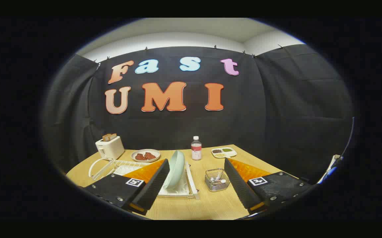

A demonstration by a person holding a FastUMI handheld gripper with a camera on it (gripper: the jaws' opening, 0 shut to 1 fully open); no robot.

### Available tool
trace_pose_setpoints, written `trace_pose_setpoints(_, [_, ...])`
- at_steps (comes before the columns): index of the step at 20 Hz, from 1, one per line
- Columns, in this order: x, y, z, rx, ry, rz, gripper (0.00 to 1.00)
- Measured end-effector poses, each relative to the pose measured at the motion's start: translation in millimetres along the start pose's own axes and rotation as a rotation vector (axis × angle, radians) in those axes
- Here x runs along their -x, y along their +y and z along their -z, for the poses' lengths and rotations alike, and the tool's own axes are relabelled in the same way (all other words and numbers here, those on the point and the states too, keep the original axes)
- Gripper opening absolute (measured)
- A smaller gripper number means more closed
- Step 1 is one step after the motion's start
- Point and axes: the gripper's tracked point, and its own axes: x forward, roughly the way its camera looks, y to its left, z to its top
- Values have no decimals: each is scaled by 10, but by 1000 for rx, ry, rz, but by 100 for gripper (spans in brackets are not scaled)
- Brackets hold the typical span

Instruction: Take the plate from the dish rack, then take the spoon from the basket and place it into the plate.

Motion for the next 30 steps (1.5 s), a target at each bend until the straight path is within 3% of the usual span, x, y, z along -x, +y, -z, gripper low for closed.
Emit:
trace_pose_setpoints(17, [-7,50,-64,11,10,-9,99])
trace_pose_setpoints(23, [-187,214,-50,12,40,-33,99])
trace_pose_setpoints(30, [-625,525,45,104,138,-89,99])
